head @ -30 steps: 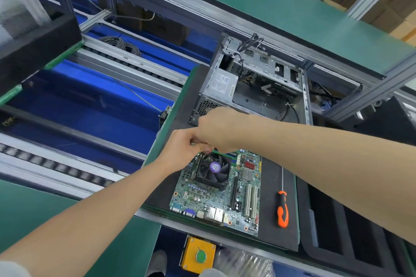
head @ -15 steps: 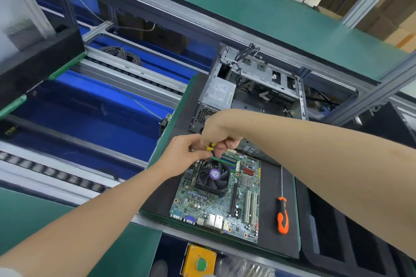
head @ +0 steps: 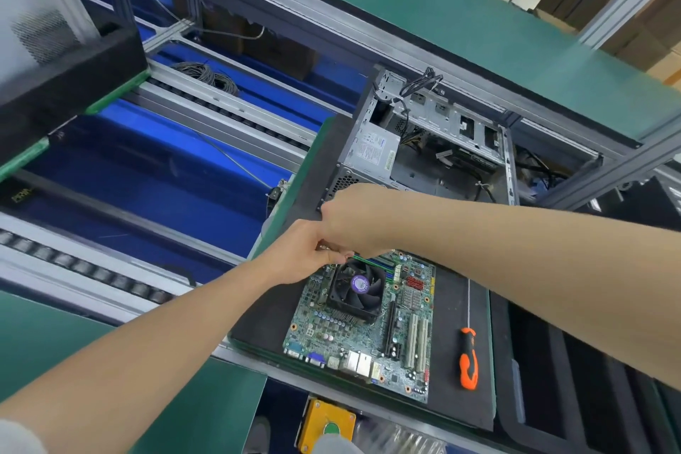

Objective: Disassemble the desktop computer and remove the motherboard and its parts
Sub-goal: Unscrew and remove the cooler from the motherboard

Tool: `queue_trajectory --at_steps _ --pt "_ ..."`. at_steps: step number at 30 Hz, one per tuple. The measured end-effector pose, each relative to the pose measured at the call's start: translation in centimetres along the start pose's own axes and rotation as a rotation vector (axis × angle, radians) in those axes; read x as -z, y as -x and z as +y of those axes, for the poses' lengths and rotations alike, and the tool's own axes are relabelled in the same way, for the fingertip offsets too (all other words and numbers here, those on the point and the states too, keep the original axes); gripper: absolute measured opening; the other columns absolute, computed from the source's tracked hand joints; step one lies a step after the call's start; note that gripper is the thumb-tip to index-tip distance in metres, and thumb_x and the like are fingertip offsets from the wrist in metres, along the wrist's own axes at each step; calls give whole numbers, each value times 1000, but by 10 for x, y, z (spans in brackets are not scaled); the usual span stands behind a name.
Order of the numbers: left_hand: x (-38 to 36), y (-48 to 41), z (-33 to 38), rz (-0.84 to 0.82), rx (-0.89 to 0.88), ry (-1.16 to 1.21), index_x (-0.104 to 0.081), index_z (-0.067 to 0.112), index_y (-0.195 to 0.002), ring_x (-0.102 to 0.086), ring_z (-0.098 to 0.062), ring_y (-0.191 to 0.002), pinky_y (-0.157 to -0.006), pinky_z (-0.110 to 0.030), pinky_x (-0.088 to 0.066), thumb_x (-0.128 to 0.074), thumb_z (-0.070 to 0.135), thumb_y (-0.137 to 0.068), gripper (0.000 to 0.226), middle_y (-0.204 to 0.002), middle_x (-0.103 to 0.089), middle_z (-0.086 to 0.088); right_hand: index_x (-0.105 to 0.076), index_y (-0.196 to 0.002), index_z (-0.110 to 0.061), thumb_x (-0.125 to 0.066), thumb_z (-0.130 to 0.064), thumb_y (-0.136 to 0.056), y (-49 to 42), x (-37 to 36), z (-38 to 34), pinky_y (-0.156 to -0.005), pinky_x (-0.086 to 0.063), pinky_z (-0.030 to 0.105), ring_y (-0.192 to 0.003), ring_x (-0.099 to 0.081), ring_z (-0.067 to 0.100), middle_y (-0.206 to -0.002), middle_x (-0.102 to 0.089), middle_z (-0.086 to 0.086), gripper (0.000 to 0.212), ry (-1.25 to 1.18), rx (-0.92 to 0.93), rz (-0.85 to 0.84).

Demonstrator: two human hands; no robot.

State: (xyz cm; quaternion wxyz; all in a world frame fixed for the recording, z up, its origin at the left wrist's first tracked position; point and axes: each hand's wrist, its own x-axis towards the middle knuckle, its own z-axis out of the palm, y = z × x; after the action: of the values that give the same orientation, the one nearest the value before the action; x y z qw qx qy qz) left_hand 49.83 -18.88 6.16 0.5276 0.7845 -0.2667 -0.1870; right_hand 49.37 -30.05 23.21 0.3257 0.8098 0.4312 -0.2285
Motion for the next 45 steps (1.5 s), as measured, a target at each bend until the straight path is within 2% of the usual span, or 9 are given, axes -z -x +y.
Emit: queue_trajectory --at_steps 6,11,14,18,28,32,37,42,45 --pt "-7 3 4 43 39 43 -79 23 -100 -70 5 -94 -85 -15 -53 -80 16 -90 13 -92 -77 24 -72 -101 -18 -63 -15 -93 6 -6 9 -54 -38 31 -64 -50 25 -62 -35 -5 12 238 186 34" --pt "-5 1 6 29 3 43 -68 40 -85 -65 8 -77 -68 -7 -42 -79 21 -91 23 -82 -72 22 -67 -74 -9 -61 -51 -92 5 4 15 -45 -50 25 -42 -60 18 -53 -65 1 47 -528 -415 -159" --pt "1 0 14 -33 4 38 -69 39 -99 -64 9 -83 -75 -6 -42 -77 21 -92 21 -93 -76 21 -68 -92 -3 -43 -35 -106 -5 9 18 -40 -43 18 -34 -48 14 -66 -67 3 43 -885 -626 -514" --pt "19 -2 21 -214 8 132 -73 50 -106 -69 -1 -111 -95 -15 -50 -69 16 -98 35 -109 -77 17 -55 -79 -8 -42 -21 -108 -7 -1 19 -31 -32 13 -32 -44 11 -69 -53 2 35 -1070 -632 -530" --pt "5 -14 7 -86 -29 -51 -80 16 -96 -68 14 -84 -76 -1 -44 -79 11 -90 8 -81 -73 33 -44 -60 -15 -58 -21 -97 15 -3 2 -46 -37 27 -54 -47 20 -64 -44 4 40 -378 -328 -89" --pt "2 -11 5 -64 -63 -100 -79 19 -97 -69 10 -90 -79 -5 -47 -78 13 -91 9 -88 -75 28 -67 -93 -14 -61 -16 -94 15 -11 1 -53 -41 32 -66 -55 26 -73 -45 -2 6 -121 -105 53" --pt "-3 -7 7 -31 -19 -131 -73 38 -94 -69 7 -90 -85 -24 -56 -78 23 -92 17 -86 -73 28 -66 -113 -23 -61 -10 -92 16 -24 9 -72 -57 38 -90 -67 27 -97 -69 -1 26 119 122 108" --pt "0 -7 10 -16 -33 -153 -69 21 -89 -58 5 -70 -67 -22 -46 -78 35 -91 17 -75 -64 22 -69 -95 -21 -67 -49 -87 21 -12 11 -51 -47 30 -70 -65 22 -68 -57 -9 29 -257 -172 105" --pt "6 -4 12 -80 -34 -65 -69 47 -104 -68 1 -86 -81 -20 -51 -77 32 -92 22 -89 -74 21 -70 -81 -5 -52 -49 -98 16 -1 14 -52 -59 29 -46 -66 18 -56 -71 2 50 -743 -529 -199"
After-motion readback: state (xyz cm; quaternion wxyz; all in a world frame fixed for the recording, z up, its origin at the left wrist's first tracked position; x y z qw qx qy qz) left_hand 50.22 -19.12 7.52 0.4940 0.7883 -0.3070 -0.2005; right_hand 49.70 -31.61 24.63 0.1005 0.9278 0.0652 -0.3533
